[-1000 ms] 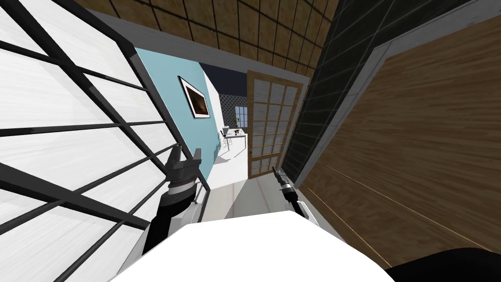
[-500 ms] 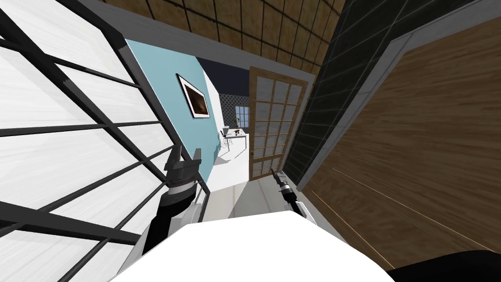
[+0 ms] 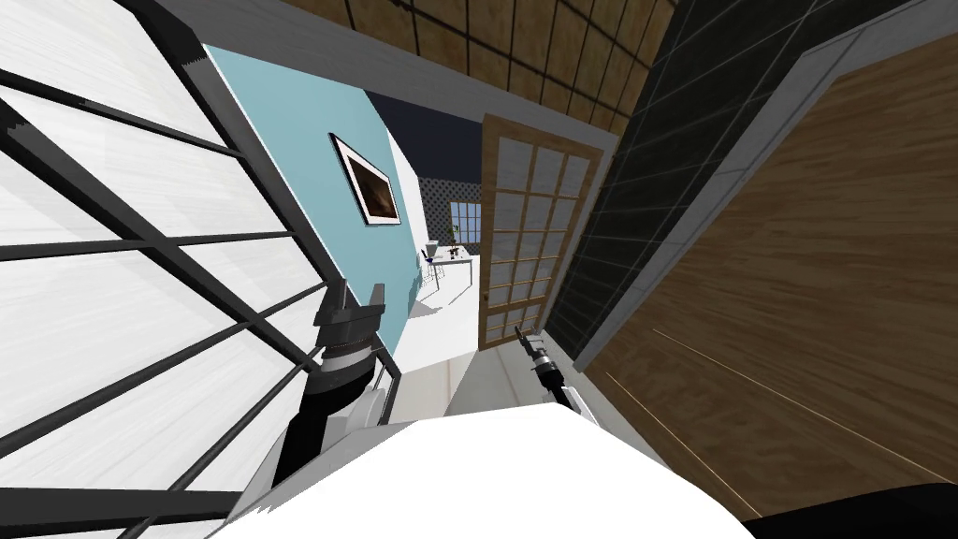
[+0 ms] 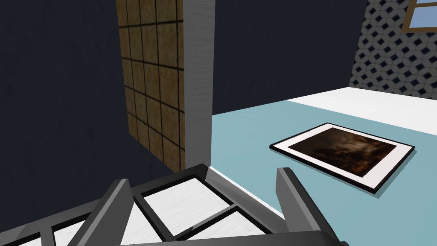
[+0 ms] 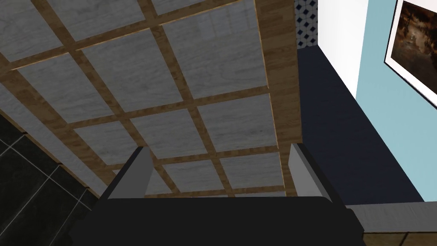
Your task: Pull the door open
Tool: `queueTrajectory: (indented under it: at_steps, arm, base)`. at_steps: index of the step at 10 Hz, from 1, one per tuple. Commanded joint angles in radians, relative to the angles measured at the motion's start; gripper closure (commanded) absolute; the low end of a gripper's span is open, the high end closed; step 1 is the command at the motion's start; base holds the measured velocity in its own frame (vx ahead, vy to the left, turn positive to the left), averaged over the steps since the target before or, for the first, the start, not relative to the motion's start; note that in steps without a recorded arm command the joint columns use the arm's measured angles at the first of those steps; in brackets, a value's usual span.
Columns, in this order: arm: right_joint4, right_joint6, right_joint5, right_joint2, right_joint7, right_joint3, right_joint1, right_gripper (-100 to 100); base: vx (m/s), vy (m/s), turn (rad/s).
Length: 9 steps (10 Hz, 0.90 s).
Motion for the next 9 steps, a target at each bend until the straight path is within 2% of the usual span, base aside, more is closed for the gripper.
queueTrajectory:
  at_steps: [1,8,9]
  arm:
    - [0.033,-0.012,0.014,0.001,0.024,-0.005,-0.013,-100]
    - [0.16,-0.061,0.07,0.014,0.117,-0.025,-0.061,-100]
    - [0.193,-0.074,0.084,0.019,0.141,-0.03,-0.073,-100]
  base:
    - [0.091,0.046,-0.001]
    - [0.097,0.039,-0.002]
    - [0.134,0.041,-0.005]
